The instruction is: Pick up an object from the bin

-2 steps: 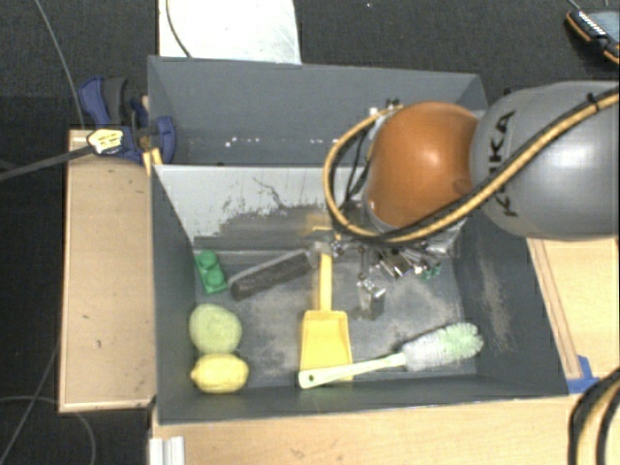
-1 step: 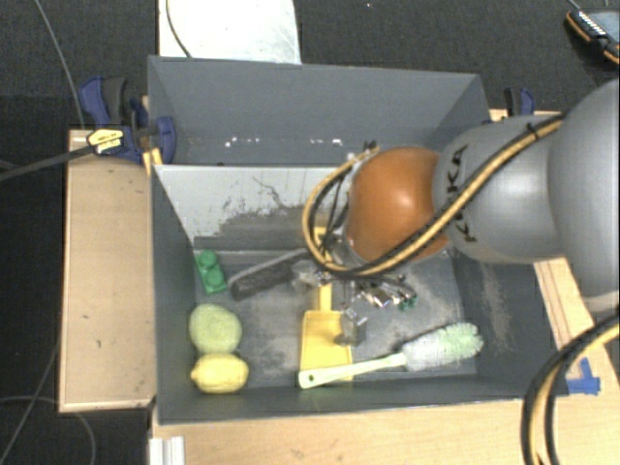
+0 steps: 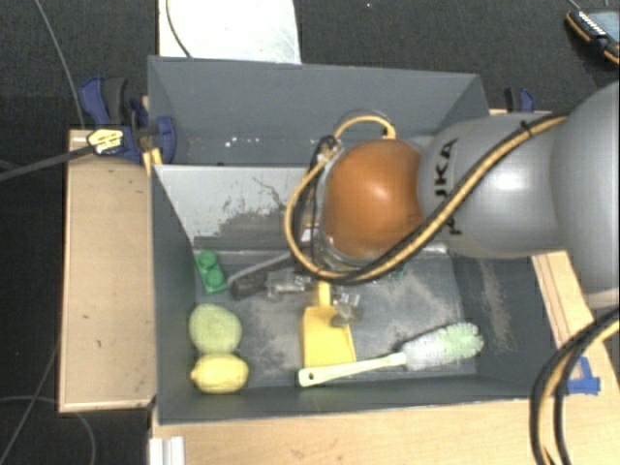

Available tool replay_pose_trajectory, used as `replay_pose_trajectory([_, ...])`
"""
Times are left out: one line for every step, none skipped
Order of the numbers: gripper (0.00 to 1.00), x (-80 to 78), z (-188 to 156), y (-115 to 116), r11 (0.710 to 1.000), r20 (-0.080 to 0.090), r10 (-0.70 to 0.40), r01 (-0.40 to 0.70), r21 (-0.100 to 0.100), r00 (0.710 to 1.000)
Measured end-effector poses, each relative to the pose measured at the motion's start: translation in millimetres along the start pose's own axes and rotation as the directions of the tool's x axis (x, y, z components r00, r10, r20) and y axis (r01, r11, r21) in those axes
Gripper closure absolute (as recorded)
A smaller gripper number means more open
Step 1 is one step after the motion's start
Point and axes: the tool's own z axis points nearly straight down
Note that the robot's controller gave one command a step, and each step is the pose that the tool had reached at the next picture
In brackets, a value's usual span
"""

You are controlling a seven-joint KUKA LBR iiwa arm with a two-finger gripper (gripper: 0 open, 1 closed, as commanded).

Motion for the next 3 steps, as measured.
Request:
replay_pose_trajectory([1.00,30.3,-6,2,0.855,-0.020,0.518,-0.519,-0.009,0.855])
replay_pose_trajectory([1.00,30.1,-6,2,0.855,-0.020,0.518,-0.518,-0.009,0.855])
replay_pose_trajectory([1.00,30.3,-29,3,0.854,-0.022,0.519,-0.520,-0.011,0.854])
